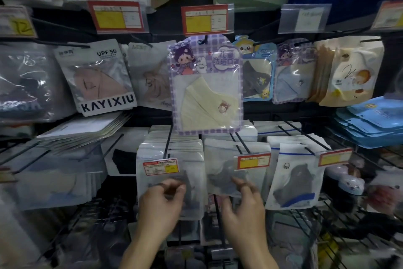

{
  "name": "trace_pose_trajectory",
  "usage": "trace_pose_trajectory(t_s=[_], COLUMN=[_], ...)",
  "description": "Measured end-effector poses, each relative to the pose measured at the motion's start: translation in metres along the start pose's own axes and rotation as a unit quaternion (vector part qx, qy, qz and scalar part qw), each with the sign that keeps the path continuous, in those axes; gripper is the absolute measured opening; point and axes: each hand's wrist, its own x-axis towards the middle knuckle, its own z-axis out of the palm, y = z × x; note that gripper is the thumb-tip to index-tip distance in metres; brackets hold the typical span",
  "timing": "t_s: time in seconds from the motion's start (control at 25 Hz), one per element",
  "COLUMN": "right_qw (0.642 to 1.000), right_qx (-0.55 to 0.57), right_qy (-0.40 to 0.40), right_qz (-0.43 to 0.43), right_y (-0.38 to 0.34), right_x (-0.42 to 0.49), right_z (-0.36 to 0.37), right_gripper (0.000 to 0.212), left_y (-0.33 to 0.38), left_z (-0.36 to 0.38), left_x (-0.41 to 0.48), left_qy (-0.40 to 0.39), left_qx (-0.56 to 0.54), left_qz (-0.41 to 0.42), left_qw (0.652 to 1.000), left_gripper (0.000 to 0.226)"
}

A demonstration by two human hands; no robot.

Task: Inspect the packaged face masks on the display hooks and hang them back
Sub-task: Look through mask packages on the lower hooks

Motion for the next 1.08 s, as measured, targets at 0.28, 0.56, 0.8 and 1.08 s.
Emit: trace_pose_trajectory(t_s=[0.28,0.56,0.8,1.08], right_qw=[0.992,0.985,0.983,0.987], right_qx=[0.07,0.13,0.147,0.126], right_qy=[-0.094,-0.08,-0.045,0.059], right_qz=[0.04,0.082,0.105,0.077], right_y=[-0.065,-0.096,-0.096,-0.09], right_x=[-0.008,-0.013,-0.017,-0.032], right_z=[0.042,0.061,0.067,0.067], right_gripper=[0.075,0.084,0.071,0.04], left_y=[-0.04,-0.036,-0.046,-0.053], left_z=[-0.042,-0.048,-0.06,-0.074], left_x=[0.036,0.047,0.044,0.037], left_qy=[0.071,0.04,0.083,0.129], left_qx=[0.025,-0.075,-0.035,-0.073], left_qz=[-0.021,-0.014,0.014,0.018], left_qw=[0.997,0.996,0.996,0.989], left_gripper=[0.071,0.068,0.036,0.021])
